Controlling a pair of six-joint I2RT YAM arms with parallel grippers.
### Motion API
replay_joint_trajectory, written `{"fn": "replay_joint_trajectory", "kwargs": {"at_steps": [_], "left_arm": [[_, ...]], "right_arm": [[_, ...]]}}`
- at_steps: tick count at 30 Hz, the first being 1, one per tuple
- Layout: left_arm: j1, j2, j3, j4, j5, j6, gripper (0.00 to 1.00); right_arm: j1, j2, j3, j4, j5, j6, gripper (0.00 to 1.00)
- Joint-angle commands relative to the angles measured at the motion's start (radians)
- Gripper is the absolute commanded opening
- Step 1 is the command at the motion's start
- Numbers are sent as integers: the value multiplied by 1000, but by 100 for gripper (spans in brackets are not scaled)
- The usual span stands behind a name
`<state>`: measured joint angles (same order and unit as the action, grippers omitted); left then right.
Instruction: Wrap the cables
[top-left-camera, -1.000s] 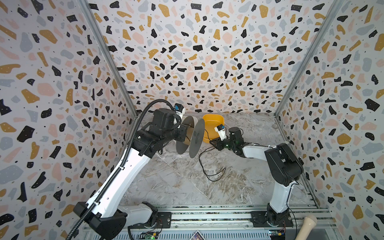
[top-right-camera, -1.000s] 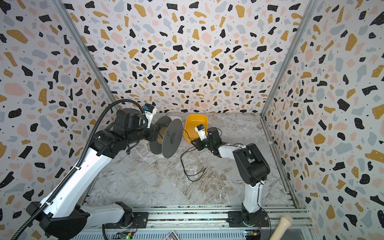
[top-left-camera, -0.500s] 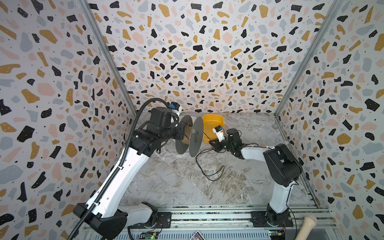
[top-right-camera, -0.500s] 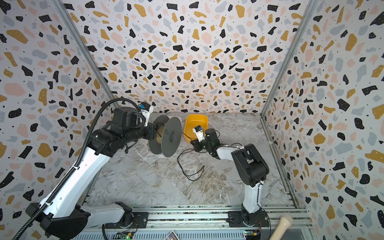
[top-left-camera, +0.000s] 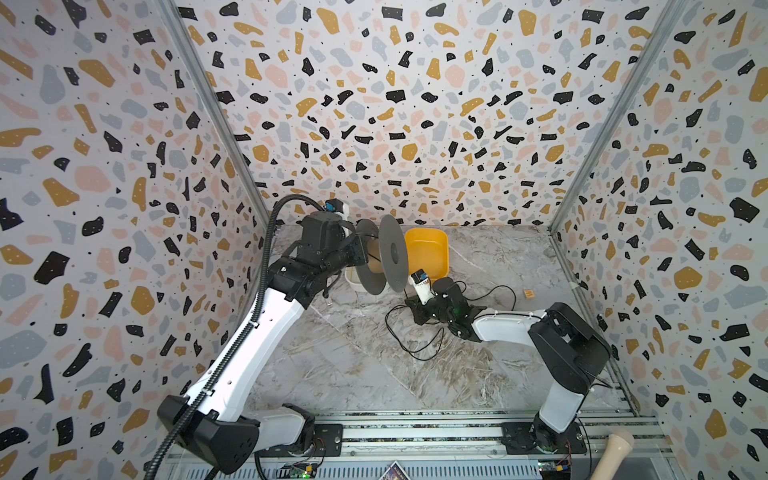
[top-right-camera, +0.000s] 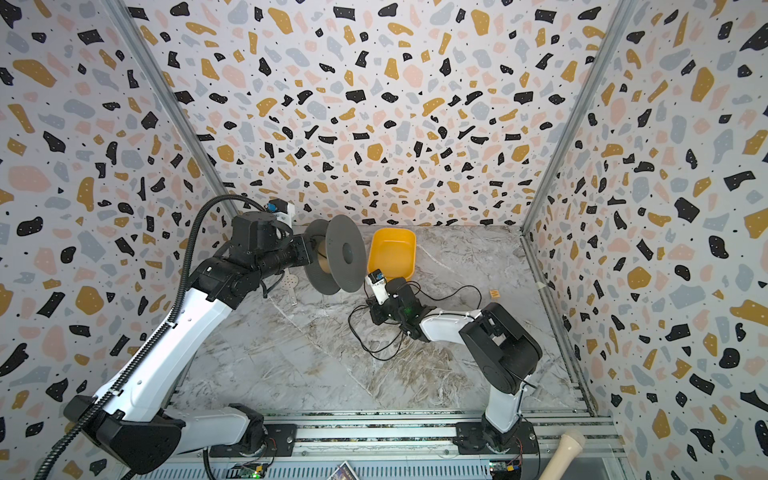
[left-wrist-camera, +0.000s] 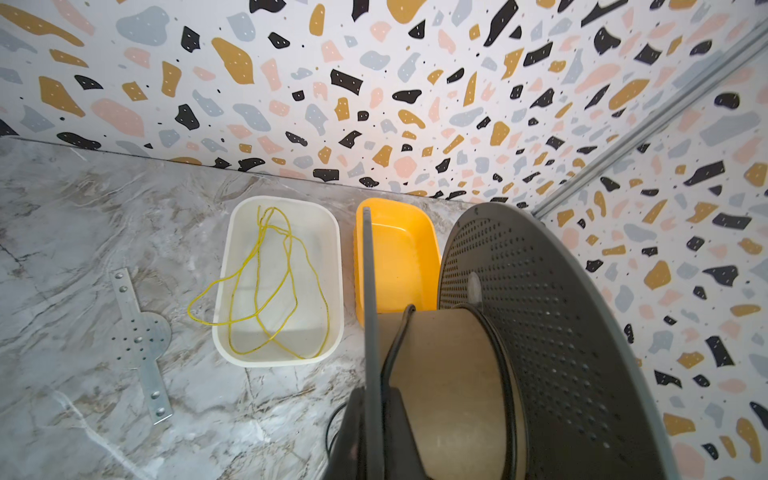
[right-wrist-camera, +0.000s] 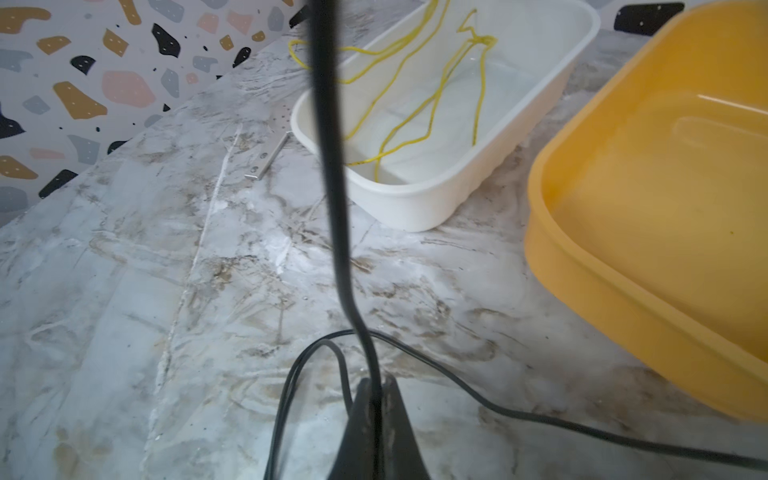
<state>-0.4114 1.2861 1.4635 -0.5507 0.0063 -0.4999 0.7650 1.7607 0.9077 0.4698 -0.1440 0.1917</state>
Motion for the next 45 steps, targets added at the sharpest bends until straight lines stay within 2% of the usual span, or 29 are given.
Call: {"fn": "replay_joint_trajectory", "kwargs": {"at_steps": [1,11,21,26,32,37,45], "left_arm": [[9,-40,-27,224,-47,-95,0],[19,-82,-130,305,-217,-191,0],[15,-73,-227,290,-383,-168,0],[-5,-72,-253,264,-457,-113,0],[-75,-56,-226,190,-578,19,0],[-109,-1,-166,100,-551,130,0],[-132,-1,-165,52,-552,234,0]], "right_arm": [[37,-59,-1,-21,94,-22,0],[212,-117,11,-32,285,-108,0],[334,-144,174,-195,449,-224,0],[346,-153,265,-280,434,-215,0],[347,-172,362,-367,443,-214,0],[339,-129,495,-504,476,-244,0],[263,-137,556,-590,453,-216,0]]}}
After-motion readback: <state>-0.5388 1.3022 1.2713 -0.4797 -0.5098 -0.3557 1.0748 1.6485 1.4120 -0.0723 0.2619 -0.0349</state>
